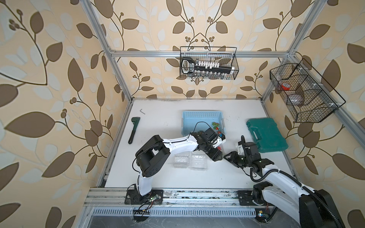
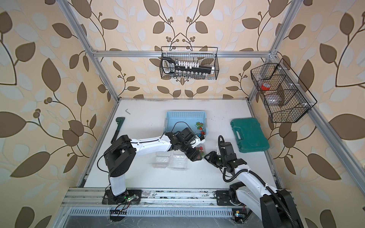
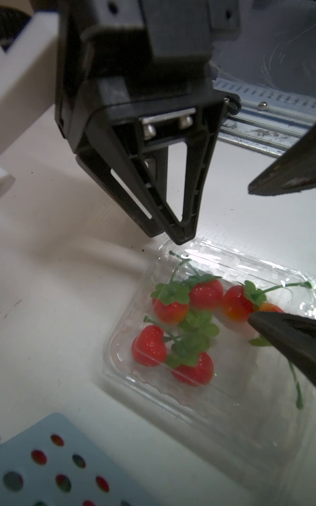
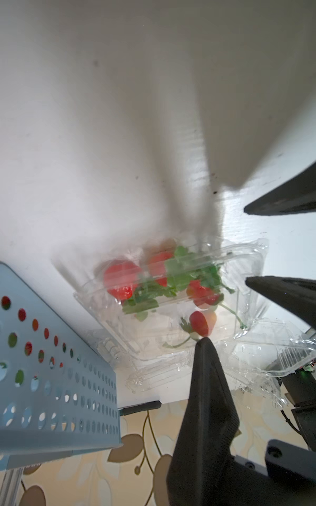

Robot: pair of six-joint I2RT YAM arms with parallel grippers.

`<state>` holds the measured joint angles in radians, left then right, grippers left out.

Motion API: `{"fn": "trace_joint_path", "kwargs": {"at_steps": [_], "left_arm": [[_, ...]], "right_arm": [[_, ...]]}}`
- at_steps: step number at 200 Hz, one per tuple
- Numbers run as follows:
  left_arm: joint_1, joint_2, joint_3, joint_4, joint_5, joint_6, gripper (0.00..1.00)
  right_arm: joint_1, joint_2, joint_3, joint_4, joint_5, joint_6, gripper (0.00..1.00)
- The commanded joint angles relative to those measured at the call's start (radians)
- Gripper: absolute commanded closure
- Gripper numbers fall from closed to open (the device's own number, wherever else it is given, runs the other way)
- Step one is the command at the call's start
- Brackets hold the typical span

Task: Pack strawberries into containers
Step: Close the packing box at the center of the board, then move the packing box to the center of the board.

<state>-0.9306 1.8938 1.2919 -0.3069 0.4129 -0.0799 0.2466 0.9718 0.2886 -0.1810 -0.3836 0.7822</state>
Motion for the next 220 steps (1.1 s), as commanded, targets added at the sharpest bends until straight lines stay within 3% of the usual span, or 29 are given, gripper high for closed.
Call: {"fn": "trace_joint_path", "kwargs": {"at_steps": [1, 81, 94, 110, 134, 161, 191, 220], "left_arm": [[-0.010, -0.035, 0.006, -0.011, -0.034, 0.027, 0.30], [0.000, -0.121, 0.014, -0.040, -0.115, 0.038, 0.29], [0.015, -0.168, 0.007, -0.039, -0.167, 0.025, 0.28], [0.060, -0.249, -0.008, -0.040, -0.221, 0.014, 0.27], [0.215, -0.412, -0.062, -0.026, -0.238, -0.033, 0.26], [0.498, -0.604, -0.181, 0.013, -0.285, -0.127, 0.23], [0.788, -0.668, -0.238, -0.031, -0.193, -0.180, 0.23], [0.898, -0.666, -0.221, -0.064, -0.107, -0.190, 0.23]], "right_arm": [[-0.002, -0.029, 0.031, -0.094, 0.055, -0.023, 0.60], [-0.001, -0.075, 0.120, -0.169, 0.042, -0.089, 0.59], [0.026, -0.079, 0.150, -0.185, 0.047, -0.113, 0.59], [0.127, -0.079, 0.222, -0.227, 0.137, -0.155, 0.59], [0.334, 0.014, 0.373, -0.295, 0.278, -0.198, 0.59], [0.521, 0.198, 0.492, -0.272, 0.338, -0.201, 0.60], [0.569, 0.394, 0.542, -0.182, 0.281, -0.169, 0.61], [0.569, 0.478, 0.558, -0.137, 0.311, -0.147, 0.61]]}}
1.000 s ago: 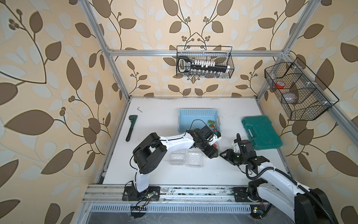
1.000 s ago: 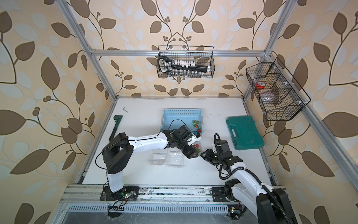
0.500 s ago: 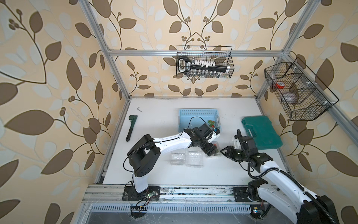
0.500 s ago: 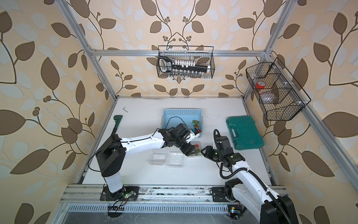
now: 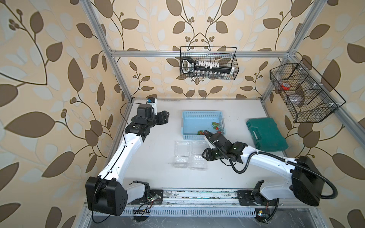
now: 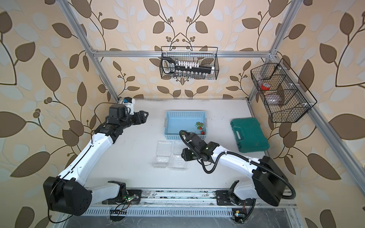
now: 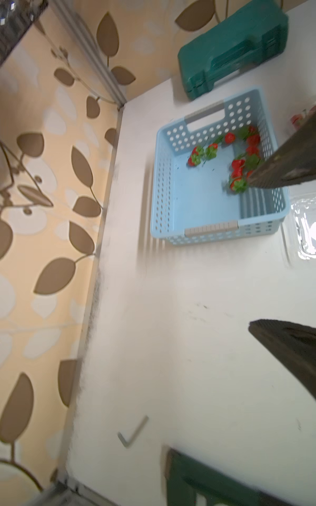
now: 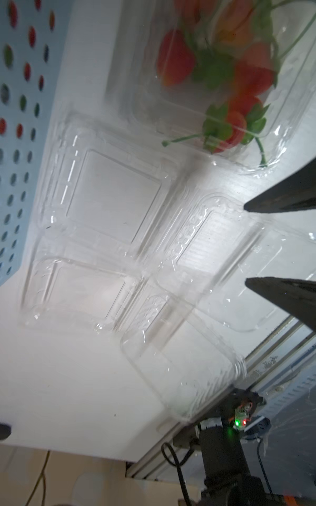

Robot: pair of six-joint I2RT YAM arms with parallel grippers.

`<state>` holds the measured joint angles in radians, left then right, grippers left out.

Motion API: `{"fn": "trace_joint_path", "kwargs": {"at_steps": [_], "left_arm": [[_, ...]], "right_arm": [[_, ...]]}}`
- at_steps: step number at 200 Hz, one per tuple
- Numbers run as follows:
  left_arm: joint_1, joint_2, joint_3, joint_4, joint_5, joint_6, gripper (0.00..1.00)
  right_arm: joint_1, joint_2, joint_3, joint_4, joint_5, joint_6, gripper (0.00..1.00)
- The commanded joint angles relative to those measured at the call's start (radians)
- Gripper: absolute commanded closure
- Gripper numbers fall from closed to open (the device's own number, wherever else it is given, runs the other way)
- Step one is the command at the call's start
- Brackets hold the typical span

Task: Pack strawberries into containers
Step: Move the packing box to the center of the board.

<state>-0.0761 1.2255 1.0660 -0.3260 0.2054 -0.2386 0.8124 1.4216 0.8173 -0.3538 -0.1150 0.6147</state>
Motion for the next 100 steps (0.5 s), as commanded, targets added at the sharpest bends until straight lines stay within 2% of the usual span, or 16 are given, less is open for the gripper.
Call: {"fn": "trace_joint_path", "kwargs": {"at_steps": [1, 63, 100], "left_arm": [[0.044, 0.003, 0.006, -0.047, 0.103, -0.031, 0.23], [0.054, 0.029, -0.001, -0.037, 0.149, -0.011, 0.25], [0.054, 0.029, -0.004, -0.038, 0.152, -0.002, 0.25]], "right_arm": [[0.003, 0.029, 0.029, 0.037, 0.043, 0.020, 0.61], [-0.085, 0.077, -0.015, 0.044, 0.058, 0.058, 0.62], [-0.205, 0.037, -0.085, 0.053, 0.049, 0.059, 0.62]]}}
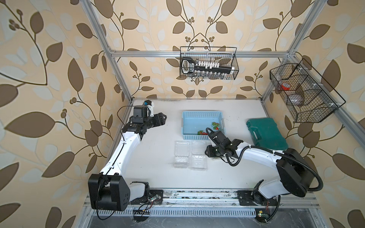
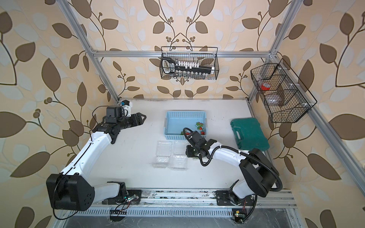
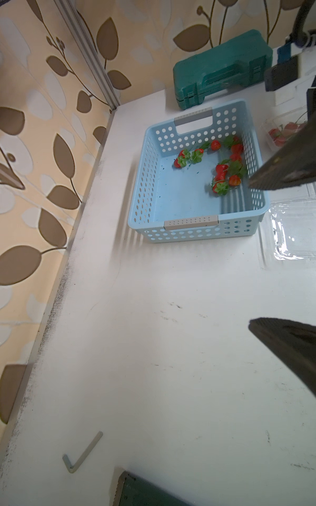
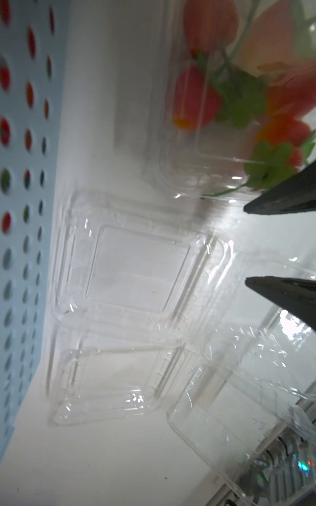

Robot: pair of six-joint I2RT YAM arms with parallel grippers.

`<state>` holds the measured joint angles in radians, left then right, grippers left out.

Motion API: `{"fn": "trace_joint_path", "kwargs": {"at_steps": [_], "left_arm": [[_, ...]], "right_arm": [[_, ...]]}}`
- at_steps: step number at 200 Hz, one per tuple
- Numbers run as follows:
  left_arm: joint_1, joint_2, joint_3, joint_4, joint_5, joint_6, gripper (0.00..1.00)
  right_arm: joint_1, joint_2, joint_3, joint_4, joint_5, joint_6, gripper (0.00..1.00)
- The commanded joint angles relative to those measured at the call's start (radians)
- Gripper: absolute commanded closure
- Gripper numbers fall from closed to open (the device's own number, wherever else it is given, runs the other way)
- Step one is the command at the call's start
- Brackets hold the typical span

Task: Pack strawberries into containers
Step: Move the packing box to the center of the board, then pick up the strawberries from the basket.

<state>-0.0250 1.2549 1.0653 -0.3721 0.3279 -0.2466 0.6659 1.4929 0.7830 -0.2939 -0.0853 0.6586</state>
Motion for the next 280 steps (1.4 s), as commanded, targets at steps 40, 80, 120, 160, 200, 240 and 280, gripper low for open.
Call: {"fn": "trace_joint_path", "kwargs": {"at_steps": [40, 80, 120, 160, 200, 240, 280], "left_arm": [[0.002, -0.005, -0.010, 0.012, 0.041, 0.009, 0.25], [0.003, 0.001, -0.012, 0.010, 0.066, 0.017, 0.26], [0.001, 0.032, -0.011, 0.013, 0.140, 0.054, 0.26], [-0.086, 0.028, -0.001, -0.037, -0.006, 0.147, 0.27], [-0.144, -0.030, -0.030, -0.033, -0.082, 0.196, 0.26], [-0.144, -0.026, -0.035, -0.019, -0.060, 0.199, 0.26], [-0.144, -0.026, -0.032, -0.016, -0.051, 0.201, 0.26]], "right_arm": [[-0.240, -0.153, -0.089, -0.056, 0.028, -0.041, 0.62], [-0.348, -0.229, -0.013, -0.140, 0.026, -0.141, 0.61], [-0.314, -0.204, 0.197, -0.207, 0.035, -0.245, 0.61], [-0.286, 0.105, 0.509, -0.326, 0.016, -0.362, 0.59], [-0.288, 0.408, 0.816, -0.505, -0.063, -0.511, 0.55], [-0.275, 0.622, 1.027, -0.714, -0.067, -0.641, 0.53], [-0.274, 0.693, 1.051, -0.743, -0.053, -0.682, 0.52]]}}
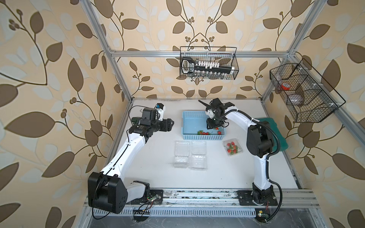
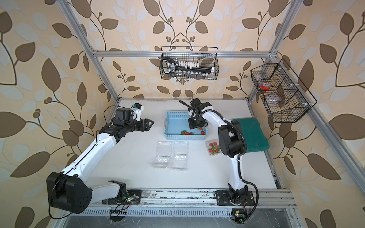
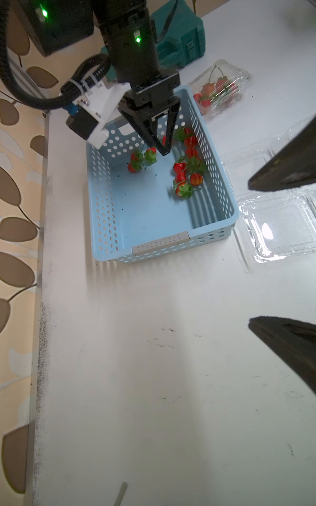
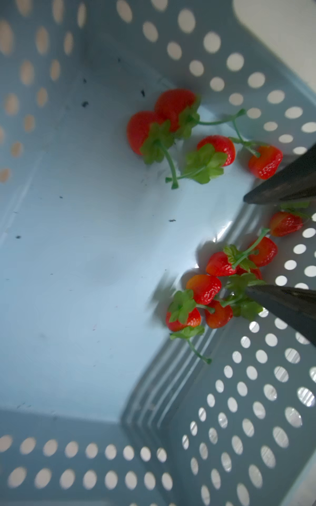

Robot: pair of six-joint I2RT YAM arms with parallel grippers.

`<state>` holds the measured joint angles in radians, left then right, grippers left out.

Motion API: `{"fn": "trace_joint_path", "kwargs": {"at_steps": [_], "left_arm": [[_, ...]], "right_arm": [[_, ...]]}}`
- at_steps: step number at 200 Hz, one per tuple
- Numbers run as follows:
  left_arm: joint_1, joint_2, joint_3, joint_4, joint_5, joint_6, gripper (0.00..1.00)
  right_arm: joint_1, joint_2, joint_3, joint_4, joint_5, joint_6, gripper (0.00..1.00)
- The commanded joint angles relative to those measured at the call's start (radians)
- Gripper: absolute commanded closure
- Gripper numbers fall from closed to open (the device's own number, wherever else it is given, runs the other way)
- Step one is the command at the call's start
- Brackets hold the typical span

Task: Pack strawberries into containers
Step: Pick up the strawberries from the basket.

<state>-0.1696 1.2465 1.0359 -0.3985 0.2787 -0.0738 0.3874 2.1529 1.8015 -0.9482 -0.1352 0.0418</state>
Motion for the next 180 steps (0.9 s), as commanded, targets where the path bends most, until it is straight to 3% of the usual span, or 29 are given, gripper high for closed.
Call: {"fn": "trace_joint_path", "kwargs": {"at_steps": [1, 38, 63, 122, 180], "left_arm": [[0.000, -0.018, -0.003, 0.009, -0.002, 0.028, 0.26], [0.001, -0.018, -0.002, 0.005, -0.002, 0.031, 0.26], [0.001, -0.021, -0.001, 0.005, -0.004, 0.033, 0.26], [0.001, -0.026, -0.003, 0.003, -0.010, 0.035, 0.26], [0.001, -0.026, -0.001, 0.001, -0.009, 0.035, 0.26]], "right_arm": [[0.004, 0.035, 0.033, -0.090, -0.004, -0.065, 0.52], [0.011, 0.066, 0.013, -0.074, -0.037, -0.056, 0.53], [0.012, 0.066, -0.019, -0.044, -0.058, -0.048, 0.59], [0.011, 0.060, -0.024, 0.005, -0.088, -0.004, 1.00], [0.001, -0.057, -0.012, 0.025, -0.058, 0.030, 1.00]]}}
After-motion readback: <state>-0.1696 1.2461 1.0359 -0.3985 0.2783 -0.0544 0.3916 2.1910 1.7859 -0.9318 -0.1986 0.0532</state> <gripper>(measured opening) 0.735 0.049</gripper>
